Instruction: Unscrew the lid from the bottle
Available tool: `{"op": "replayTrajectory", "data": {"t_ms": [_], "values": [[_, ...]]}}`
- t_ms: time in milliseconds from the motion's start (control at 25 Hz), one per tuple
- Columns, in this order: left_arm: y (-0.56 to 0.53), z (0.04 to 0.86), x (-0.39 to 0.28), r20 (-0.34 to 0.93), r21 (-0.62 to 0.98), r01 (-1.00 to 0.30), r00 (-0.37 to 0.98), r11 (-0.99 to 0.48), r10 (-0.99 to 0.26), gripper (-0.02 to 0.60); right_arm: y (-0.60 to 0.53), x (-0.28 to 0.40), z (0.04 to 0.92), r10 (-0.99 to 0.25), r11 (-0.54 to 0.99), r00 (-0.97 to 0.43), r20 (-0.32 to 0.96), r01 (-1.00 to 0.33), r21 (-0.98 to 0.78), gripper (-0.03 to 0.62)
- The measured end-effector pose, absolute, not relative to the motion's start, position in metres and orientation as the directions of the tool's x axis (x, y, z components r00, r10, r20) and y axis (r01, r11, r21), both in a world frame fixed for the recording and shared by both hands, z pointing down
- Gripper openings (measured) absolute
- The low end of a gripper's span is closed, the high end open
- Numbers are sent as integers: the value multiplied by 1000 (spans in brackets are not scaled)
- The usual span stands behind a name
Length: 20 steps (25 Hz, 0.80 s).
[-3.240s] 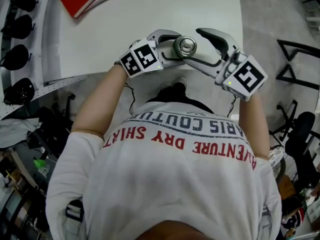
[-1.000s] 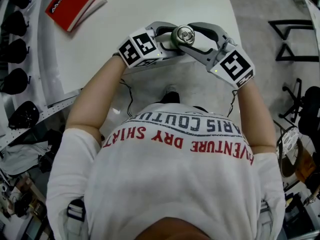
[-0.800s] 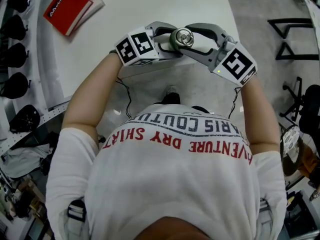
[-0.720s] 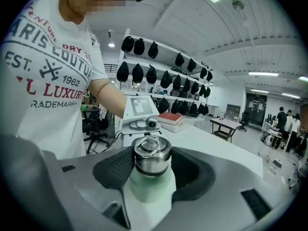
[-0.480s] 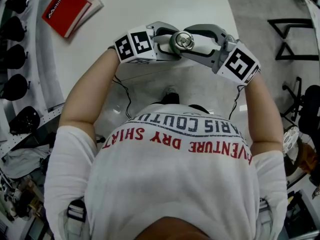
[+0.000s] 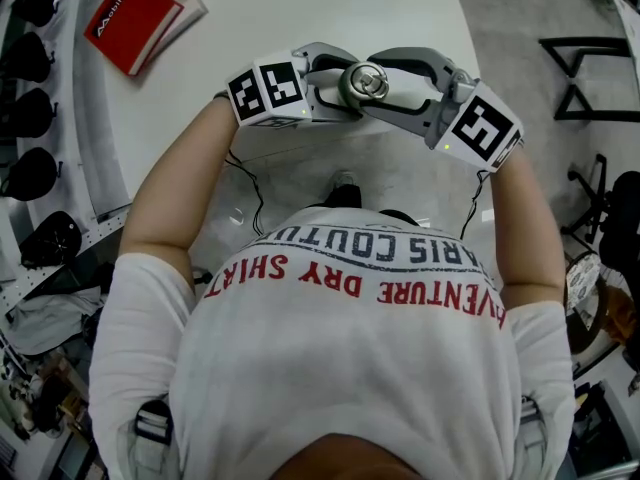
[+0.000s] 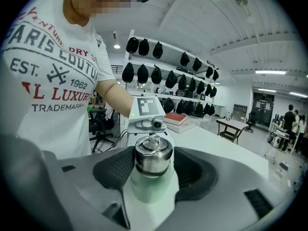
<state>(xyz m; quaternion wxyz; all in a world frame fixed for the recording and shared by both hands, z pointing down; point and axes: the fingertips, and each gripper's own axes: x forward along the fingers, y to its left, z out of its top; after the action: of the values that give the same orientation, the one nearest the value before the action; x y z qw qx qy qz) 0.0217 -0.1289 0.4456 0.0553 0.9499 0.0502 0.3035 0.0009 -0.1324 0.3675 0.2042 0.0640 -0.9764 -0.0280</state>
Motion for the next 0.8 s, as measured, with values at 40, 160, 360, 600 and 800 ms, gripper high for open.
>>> {"op": "replayTrajectory", "data": {"t_ms": [40, 160, 360, 600, 800], "values": [[-129, 445, 22, 570, 134, 50, 813, -990, 118, 364, -132, 1, 367, -146, 989, -908, 392, -128, 73, 254], [-129, 445, 23, 564, 132, -6, 823, -991, 70, 364, -128, 3, 365, -196, 980, -907, 374, -191, 51, 286], [-128, 445, 25, 554, 135, -125, 832, -983, -30, 364, -130, 15, 353, -356, 927, -880, 313, -374, 2, 287], [-131, 444, 28, 525, 148, -315, 829, -938, -195, 364, -133, 18, 358, -511, 840, -803, 307, -543, -23, 287], [-131, 443, 29, 500, 149, -429, 810, -891, -306, 364, -130, 17, 362, -581, 787, -755, 303, -616, -27, 285]]}}
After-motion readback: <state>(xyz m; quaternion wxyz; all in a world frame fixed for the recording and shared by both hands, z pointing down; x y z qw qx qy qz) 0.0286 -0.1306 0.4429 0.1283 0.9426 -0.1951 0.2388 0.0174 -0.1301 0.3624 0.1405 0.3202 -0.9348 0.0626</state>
